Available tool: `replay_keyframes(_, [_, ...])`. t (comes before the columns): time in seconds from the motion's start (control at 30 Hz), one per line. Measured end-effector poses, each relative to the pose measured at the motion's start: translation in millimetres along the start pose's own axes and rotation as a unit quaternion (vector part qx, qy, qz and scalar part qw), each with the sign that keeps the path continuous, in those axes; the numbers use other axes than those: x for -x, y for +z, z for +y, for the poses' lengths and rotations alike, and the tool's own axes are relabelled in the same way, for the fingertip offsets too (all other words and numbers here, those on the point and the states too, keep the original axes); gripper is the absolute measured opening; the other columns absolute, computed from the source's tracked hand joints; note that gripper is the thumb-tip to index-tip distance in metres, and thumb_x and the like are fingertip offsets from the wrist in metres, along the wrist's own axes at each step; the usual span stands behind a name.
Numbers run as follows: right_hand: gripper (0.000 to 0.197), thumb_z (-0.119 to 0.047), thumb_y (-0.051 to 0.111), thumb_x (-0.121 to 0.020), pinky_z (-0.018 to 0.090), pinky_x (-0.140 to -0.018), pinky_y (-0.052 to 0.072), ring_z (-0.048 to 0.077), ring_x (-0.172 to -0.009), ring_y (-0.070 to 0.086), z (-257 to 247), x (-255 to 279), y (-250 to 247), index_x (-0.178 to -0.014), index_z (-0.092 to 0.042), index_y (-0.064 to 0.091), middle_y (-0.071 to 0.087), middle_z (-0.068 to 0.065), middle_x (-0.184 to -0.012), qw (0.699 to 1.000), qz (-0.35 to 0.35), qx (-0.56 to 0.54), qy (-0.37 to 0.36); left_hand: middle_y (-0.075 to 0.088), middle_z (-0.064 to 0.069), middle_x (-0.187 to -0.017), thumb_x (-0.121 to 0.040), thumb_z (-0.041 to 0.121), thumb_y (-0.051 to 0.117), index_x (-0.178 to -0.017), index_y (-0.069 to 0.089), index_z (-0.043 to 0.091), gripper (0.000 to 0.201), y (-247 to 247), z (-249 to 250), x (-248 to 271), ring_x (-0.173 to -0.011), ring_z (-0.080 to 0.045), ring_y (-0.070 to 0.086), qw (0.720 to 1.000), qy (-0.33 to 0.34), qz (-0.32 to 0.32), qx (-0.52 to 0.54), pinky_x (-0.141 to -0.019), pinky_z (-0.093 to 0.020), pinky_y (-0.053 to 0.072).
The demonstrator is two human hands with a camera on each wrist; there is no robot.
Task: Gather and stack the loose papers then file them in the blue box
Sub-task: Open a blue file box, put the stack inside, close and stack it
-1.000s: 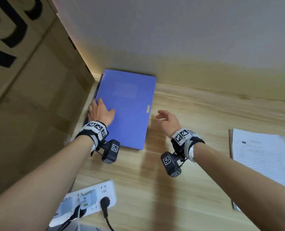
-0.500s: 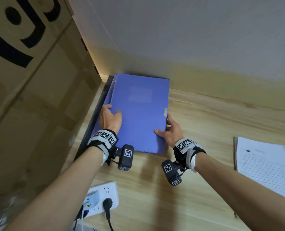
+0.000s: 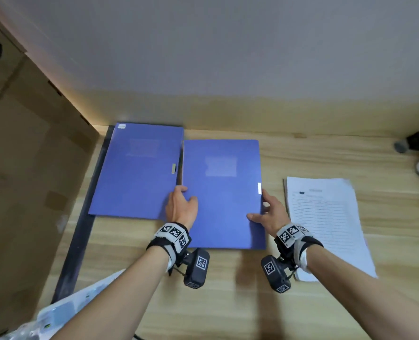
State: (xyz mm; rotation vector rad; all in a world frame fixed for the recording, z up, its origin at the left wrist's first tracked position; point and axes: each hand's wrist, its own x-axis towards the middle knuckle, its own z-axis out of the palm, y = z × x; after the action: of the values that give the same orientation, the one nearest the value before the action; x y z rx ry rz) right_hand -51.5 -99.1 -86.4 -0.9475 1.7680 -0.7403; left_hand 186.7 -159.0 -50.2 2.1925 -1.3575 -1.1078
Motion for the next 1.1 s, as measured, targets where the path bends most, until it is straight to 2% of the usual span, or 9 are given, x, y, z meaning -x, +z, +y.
replay_keyframes(0.17, [0.074,-0.018,0.086,-0.065,0.033,-0.088,0.049,0.025,-0.094,0.059,31,18,-29,-0.131,-0.026,0.054,0.052,0.007,-0.105,0.993,0.035,0.107,0.019,0.050,-0.005,-0.135,-0.091,0.019,0.054,-0.129,0.051,0.019,0.038,34,7,25,-0.119,-0.027,0.052,0.999,0.013,-0.038,-0.018,-0.087,-0.030,0.038])
replay_keyframes(0.3, [0.055,-0.023,0.080,-0.075,0.028,-0.083,0.044,0.022,-0.089,0.058,44,26,-37,-0.126,-0.025,0.057,0.052,0.008,-0.103,0.992,0.043,0.115,0.034,0.035,-0.009,-0.149,-0.095,0.018,0.050,-0.151,0.034,0.013,0.059,54,9,40,-0.134,-0.027,0.042,0.995,0.013,-0.089,-0.047,-0.100,-0.030,0.038])
replay_keyframes(0.37, [0.040,-0.021,0.074,-0.080,0.026,-0.079,0.039,0.021,-0.084,0.053,45,26,-39,-0.118,-0.023,0.060,0.050,0.008,-0.098,0.990,0.046,0.131,0.035,0.026,-0.009,-0.155,-0.096,0.021,0.049,-0.154,0.025,0.015,0.063,58,7,45,-0.137,-0.027,0.038,0.989,0.016,-0.119,-0.087,-0.097,-0.027,0.037])
replay_keyframes(0.47, [0.019,-0.018,0.064,-0.084,0.027,-0.073,0.038,0.024,-0.082,0.054,45,22,-45,-0.102,-0.015,0.067,0.052,0.009,-0.095,0.985,0.038,0.162,0.043,0.010,-0.011,-0.161,-0.097,0.028,0.046,-0.156,0.016,0.016,0.068,57,10,43,-0.147,-0.028,0.022,0.969,0.018,-0.160,-0.185,-0.110,-0.034,0.032])
replay_keyframes(0.6, [0.029,-0.010,0.063,-0.085,0.035,-0.090,0.049,0.024,-0.097,0.064,47,21,-57,-0.112,-0.016,0.070,0.064,0.009,-0.109,0.994,0.057,0.079,0.045,-0.008,-0.018,-0.163,-0.095,0.036,0.045,-0.153,0.020,0.008,0.069,57,32,46,-0.152,-0.031,-0.002,0.920,0.078,-0.164,-0.348,-0.121,-0.044,0.017])
replay_keyframes(0.73, [0.024,-0.009,0.063,-0.088,0.033,-0.091,0.052,0.017,-0.094,0.062,49,24,-78,-0.111,-0.012,0.070,0.067,0.005,-0.107,0.992,0.119,-0.016,0.039,0.039,-0.017,-0.149,-0.092,0.031,0.045,-0.139,0.041,0.004,0.054,84,63,78,-0.134,-0.034,0.043,0.852,0.213,-0.199,-0.435,-0.102,-0.042,0.039])
replay_keyframes(0.87, [0.029,0.001,0.058,-0.084,0.033,-0.091,0.051,0.017,-0.092,0.063,62,31,-99,-0.099,-0.020,0.071,0.069,0.001,-0.103,0.991,0.133,-0.014,0.024,0.048,-0.018,-0.139,-0.094,0.031,0.044,-0.129,0.050,0.002,0.046,127,79,105,-0.123,-0.035,0.049,0.805,0.239,-0.227,-0.494,-0.092,-0.038,0.041])
replay_keyframes(1.0, [0.032,-0.001,0.057,-0.082,0.035,-0.091,0.051,0.016,-0.097,0.064,83,39,-114,-0.094,-0.029,0.068,0.069,-0.005,-0.102,0.992,0.127,0.010,0.016,0.060,-0.013,-0.122,-0.093,0.050,0.044,-0.109,0.063,0.006,0.050,155,86,103,-0.116,-0.033,0.053,0.813,0.214,-0.214,-0.498,-0.089,-0.039,0.043])
replay_keyframes(1.1, [0.028,-0.001,0.057,-0.084,0.035,-0.091,0.051,0.015,-0.096,0.062,92,42,-120,-0.098,-0.023,0.069,0.066,-0.006,-0.102,0.993,0.117,0.020,0.012,0.067,-0.009,-0.103,-0.089,0.061,0.046,-0.084,0.062,0.011,0.053,164,90,96,-0.096,-0.031,0.061,0.830,0.191,-0.191,-0.488,-0.074,-0.034,0.042])
